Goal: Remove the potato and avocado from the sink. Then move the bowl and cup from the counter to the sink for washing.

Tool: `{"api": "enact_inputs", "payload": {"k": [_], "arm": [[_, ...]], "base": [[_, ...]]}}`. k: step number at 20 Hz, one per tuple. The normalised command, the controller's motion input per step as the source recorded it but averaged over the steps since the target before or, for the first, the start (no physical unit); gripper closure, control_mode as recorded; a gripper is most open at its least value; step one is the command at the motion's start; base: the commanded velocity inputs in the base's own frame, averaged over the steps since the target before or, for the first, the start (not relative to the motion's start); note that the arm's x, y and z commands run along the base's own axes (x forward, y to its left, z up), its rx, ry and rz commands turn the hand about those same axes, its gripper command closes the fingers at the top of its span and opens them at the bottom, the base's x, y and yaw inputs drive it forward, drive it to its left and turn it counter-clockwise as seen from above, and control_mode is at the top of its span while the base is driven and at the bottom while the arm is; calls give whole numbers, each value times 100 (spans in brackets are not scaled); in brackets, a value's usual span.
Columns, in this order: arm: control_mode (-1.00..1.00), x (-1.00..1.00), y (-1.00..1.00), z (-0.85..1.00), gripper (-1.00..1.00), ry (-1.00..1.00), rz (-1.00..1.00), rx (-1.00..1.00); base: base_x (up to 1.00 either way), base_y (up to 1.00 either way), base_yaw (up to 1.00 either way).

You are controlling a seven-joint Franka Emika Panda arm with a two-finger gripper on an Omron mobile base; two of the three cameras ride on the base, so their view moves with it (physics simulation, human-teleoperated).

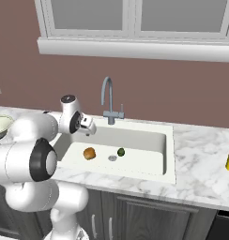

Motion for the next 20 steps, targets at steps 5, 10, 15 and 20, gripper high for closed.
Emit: {"api": "enact_inputs", "payload": {"k": [5, 10, 15, 20], "arm": [[-100, 15, 0, -15, -100, 0, 4, 0], [-100, 12, 0, -16, -100, 0, 2, 0], [-100, 12, 0, -18, -100, 0, 0, 0], [-100, 12, 0, -18, -100, 0, 0, 0]], "base": [[0, 0, 0], [0, 0, 0], [0, 0, 0], [0, 0, 0]]}}
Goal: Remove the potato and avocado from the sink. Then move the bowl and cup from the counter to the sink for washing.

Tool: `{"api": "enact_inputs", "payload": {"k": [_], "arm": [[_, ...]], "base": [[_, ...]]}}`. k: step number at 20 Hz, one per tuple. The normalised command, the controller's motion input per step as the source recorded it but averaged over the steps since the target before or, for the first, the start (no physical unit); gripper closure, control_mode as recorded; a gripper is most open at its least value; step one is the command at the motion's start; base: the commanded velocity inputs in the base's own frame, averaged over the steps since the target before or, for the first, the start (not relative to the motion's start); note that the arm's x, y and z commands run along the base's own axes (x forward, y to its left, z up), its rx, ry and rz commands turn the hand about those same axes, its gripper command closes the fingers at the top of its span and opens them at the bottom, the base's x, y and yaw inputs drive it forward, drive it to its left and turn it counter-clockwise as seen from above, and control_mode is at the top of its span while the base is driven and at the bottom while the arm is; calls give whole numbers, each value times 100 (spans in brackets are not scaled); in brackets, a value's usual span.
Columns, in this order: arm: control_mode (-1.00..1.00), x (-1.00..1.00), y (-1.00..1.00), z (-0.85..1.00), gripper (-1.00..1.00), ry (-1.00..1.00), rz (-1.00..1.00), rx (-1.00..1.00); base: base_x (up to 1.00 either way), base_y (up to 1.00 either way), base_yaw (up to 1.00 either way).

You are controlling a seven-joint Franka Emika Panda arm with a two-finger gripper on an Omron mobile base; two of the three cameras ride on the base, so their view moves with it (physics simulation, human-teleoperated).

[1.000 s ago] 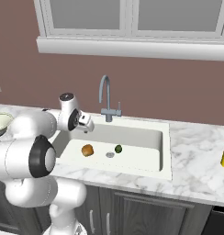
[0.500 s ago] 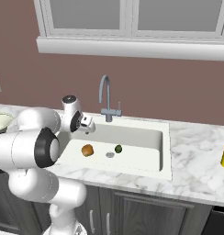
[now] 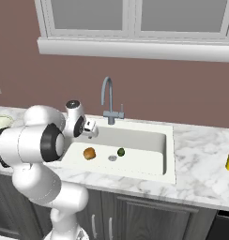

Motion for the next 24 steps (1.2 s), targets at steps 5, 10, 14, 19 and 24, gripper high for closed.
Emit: {"api": "enact_inputs", "payload": {"k": [5, 10, 14, 19, 24], "arm": [[-100, 11, 0, -18, -100, 1, 0, 0], [-100, 12, 0, -15, -100, 2, 2, 0], [-100, 10, 0, -15, -100, 0, 2, 0], [-100, 10, 0, -16, -100, 0, 2, 0], [-100, 9, -1, -16, -100, 11, 0, 0]], "base": [[0, 0, 0], [0, 0, 0], [0, 0, 0], [0, 0, 0], [0, 0, 0]]}}
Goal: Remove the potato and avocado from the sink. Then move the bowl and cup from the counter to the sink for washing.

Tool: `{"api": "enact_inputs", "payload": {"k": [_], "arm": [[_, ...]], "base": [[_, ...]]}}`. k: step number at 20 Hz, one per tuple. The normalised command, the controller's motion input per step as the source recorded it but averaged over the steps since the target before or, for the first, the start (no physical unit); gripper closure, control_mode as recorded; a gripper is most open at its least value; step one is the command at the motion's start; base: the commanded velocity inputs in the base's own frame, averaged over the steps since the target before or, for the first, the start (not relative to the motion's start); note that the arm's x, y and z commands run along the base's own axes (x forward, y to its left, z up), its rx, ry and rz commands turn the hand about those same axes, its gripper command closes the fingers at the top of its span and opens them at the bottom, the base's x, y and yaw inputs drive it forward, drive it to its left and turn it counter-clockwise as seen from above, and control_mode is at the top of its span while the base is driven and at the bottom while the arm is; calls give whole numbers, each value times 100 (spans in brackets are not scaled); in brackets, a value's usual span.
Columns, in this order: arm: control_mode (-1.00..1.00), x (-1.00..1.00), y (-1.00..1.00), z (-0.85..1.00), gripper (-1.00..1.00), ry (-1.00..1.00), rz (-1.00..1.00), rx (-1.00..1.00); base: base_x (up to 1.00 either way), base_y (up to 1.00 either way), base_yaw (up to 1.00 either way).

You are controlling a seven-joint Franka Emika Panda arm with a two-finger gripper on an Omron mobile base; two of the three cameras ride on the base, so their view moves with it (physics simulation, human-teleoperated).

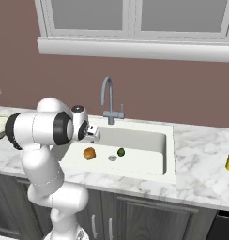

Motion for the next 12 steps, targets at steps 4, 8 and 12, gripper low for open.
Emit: {"api": "enact_inputs", "payload": {"k": [4, 8, 12], "arm": [[-100, 12, 0, -14, -100, 10, 0, 0], [-100, 12, 0, -14, -100, 8, 1, 0], [-100, 9, 0, -14, -100, 3, 1, 0]], "base": [[0, 0, 0], [0, 0, 0], [0, 0, 0]]}}
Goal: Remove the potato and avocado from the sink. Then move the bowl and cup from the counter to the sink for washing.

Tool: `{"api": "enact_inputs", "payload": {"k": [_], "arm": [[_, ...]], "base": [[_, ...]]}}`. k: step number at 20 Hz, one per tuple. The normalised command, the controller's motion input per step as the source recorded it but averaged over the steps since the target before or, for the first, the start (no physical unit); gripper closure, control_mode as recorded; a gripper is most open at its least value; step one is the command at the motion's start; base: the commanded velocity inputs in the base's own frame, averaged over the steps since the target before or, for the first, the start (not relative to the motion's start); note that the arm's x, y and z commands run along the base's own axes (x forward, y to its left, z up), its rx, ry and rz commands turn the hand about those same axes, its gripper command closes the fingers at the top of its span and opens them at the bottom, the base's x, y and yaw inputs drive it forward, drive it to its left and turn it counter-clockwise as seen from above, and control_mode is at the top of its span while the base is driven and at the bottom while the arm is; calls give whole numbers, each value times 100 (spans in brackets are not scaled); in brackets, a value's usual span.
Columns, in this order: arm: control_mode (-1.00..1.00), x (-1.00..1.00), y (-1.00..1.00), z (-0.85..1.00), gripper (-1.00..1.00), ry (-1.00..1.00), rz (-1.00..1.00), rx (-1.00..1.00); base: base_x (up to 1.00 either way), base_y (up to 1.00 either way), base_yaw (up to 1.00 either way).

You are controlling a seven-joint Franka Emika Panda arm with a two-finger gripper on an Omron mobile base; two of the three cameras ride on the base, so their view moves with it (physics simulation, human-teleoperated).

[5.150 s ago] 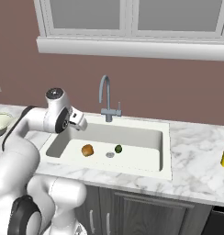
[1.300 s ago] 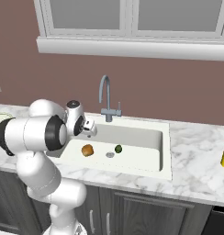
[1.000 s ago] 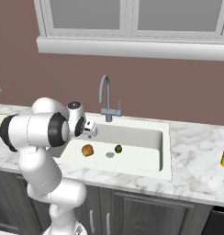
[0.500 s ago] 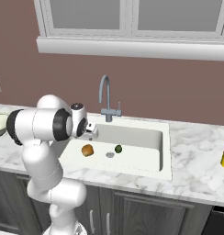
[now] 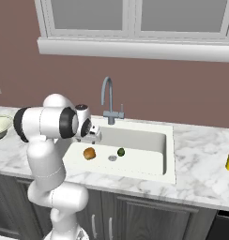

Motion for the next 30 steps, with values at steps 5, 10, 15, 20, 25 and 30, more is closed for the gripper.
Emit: {"api": "enact_inputs", "payload": {"k": [5, 10, 15, 20, 25, 30], "arm": [[-100, 11, 0, -13, -100, 0, 1, 0], [-100, 11, 0, -13, -100, 0, 0, 0], [-100, 8, 0, -15, -100, -1, 0, 0], [-100, 8, 0, -14, -100, -4, 0, 0], [-100, 3, 0, -16, -100, -1, 0, 0], [-100, 0, 0, -17, -100, 0, 0, 0]], "base": [[0, 0, 0], [0, 0, 0], [0, 0, 0], [0, 0, 0], [0, 0, 0], [0, 0, 0]]}}
